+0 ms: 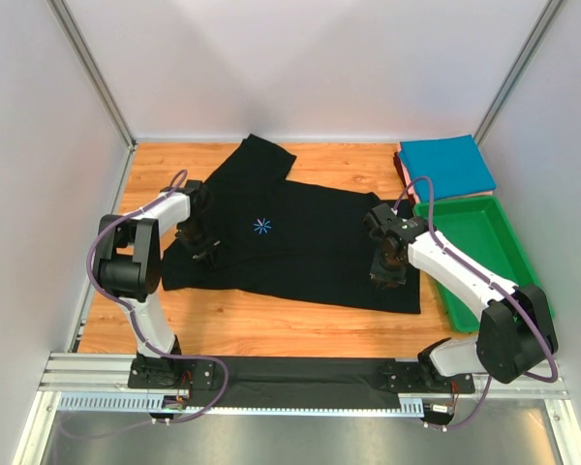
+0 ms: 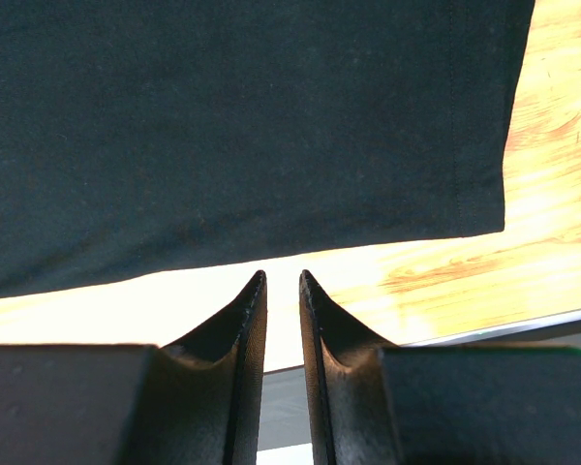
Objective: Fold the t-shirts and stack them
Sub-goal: Fold the tshirt
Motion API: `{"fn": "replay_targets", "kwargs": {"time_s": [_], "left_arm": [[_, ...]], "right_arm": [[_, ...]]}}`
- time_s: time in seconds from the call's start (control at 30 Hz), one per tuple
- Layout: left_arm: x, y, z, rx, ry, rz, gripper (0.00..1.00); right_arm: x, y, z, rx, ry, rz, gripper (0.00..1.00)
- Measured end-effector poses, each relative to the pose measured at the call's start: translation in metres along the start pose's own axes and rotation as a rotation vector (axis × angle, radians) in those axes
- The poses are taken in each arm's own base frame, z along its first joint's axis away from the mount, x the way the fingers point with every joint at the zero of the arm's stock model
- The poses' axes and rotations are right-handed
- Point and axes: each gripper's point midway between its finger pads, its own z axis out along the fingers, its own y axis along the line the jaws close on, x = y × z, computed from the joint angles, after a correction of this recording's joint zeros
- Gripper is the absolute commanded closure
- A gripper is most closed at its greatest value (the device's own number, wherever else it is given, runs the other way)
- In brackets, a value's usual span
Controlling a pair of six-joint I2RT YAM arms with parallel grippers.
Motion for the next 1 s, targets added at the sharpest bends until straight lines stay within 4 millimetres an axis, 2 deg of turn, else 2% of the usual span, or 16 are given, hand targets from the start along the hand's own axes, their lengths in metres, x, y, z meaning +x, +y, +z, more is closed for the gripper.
{"fn": "replay_targets", "kwargs": {"time_s": [0.2, 0.43, 0.63, 0.8, 0.9, 1.0], "left_arm": [[0.0, -0.002, 0.0, 0.002, -0.002, -0.001, 1.0], [-0.001, -0.003, -0.007, -0.009, -0.009, 0.004, 1.0], [-0.011, -0.02, -0.025, 0.028, -0.058, 0.014, 1.0], [-0.012, -0.025, -0.033, 0.052, -0.073, 0.016, 1.0], [-0.013, -0.032, -0.037, 0.077, -0.076, 0.027, 1.0], [-0.018, -0.048, -0.049, 0.12, -0.103, 0.056, 1.0]], "right_arm": [[0.0, 0.0, 0.0, 0.0, 0.0, -0.001, 0.79], [0.0, 0.0, 0.0, 0.0, 0.0, -0.007, 0.79], [-0.001, 0.0, -0.002, -0.006, -0.006, -0.006, 0.79], [-0.001, 0.0, -0.002, -0.007, -0.006, -0.006, 0.79], [-0.001, 0.0, -0.002, -0.007, -0.006, -0.006, 0.79], [-0.001, 0.0, -0.002, -0.007, -0.006, -0.006, 0.79]]}}
